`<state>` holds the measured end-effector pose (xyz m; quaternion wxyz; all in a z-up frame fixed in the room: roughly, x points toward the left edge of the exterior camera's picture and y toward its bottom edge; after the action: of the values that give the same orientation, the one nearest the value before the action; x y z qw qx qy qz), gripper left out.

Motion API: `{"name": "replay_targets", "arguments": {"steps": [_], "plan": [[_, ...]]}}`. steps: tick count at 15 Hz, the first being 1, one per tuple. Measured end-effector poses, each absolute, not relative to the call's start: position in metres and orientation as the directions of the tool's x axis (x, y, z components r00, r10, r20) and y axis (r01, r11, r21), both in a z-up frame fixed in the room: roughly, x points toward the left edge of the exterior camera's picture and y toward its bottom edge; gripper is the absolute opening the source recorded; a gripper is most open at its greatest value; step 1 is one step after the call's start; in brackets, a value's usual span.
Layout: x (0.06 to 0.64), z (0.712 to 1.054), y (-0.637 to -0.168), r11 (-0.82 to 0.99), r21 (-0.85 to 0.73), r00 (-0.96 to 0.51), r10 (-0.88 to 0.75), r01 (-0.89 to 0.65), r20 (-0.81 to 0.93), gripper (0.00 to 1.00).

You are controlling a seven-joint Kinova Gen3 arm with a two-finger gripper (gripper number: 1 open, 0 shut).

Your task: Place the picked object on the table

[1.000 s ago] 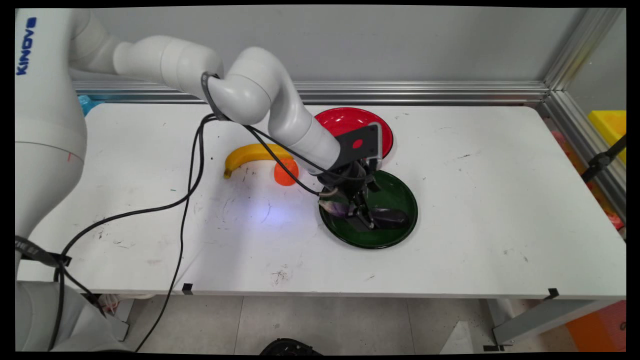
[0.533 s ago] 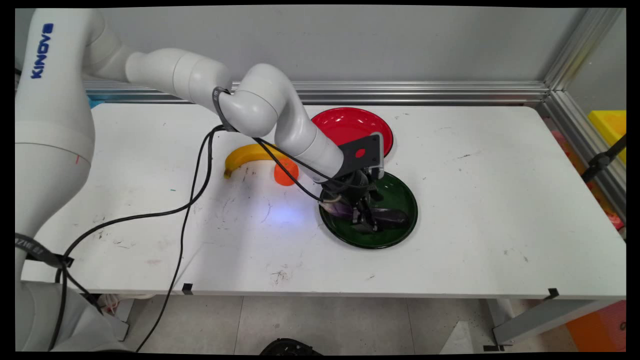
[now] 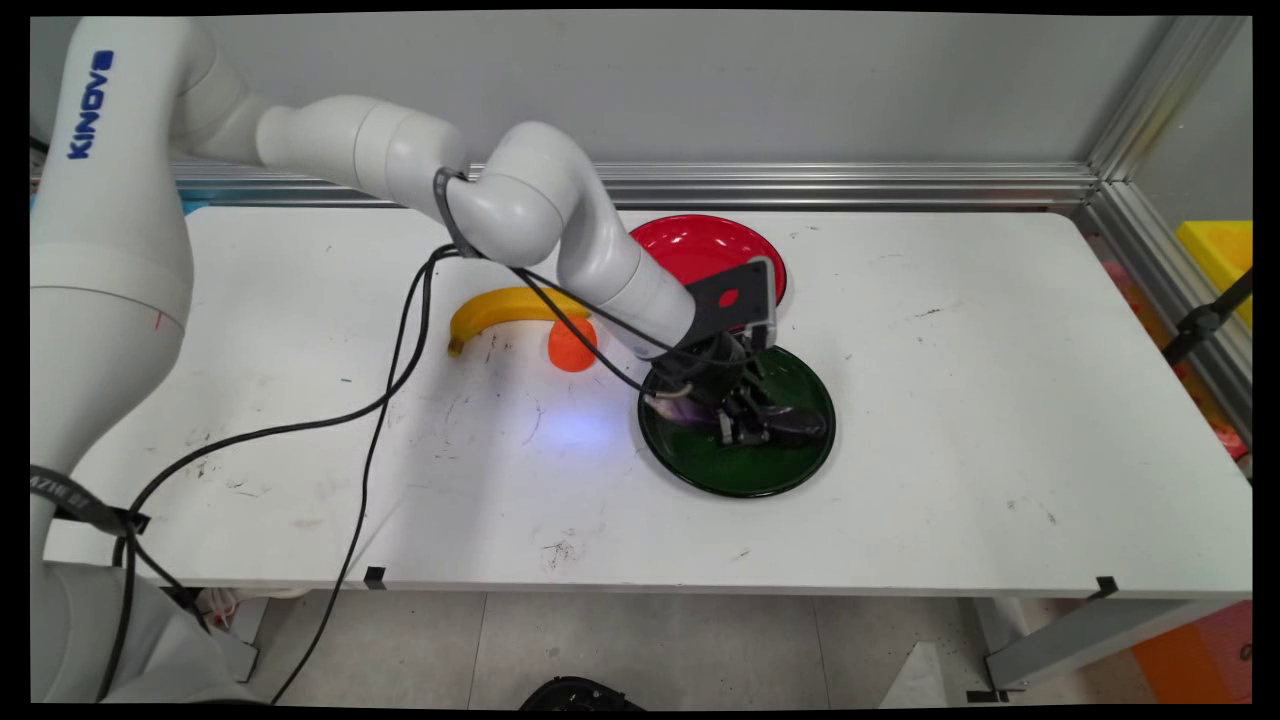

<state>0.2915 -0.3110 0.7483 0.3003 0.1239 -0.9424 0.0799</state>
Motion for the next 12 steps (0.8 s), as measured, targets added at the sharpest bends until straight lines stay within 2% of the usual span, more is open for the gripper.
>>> {"name": "replay_targets", "arguments": {"steps": [7,12], "plan": [[0.296,0.796,-0.322,0.963,-0.051,-0.769,-0.178,-0.263,0.614,0.0],[0.321,0.828,-0.321,0.975,-0.031,-0.781,-0.156,-0.219,0.605,0.0]]}}
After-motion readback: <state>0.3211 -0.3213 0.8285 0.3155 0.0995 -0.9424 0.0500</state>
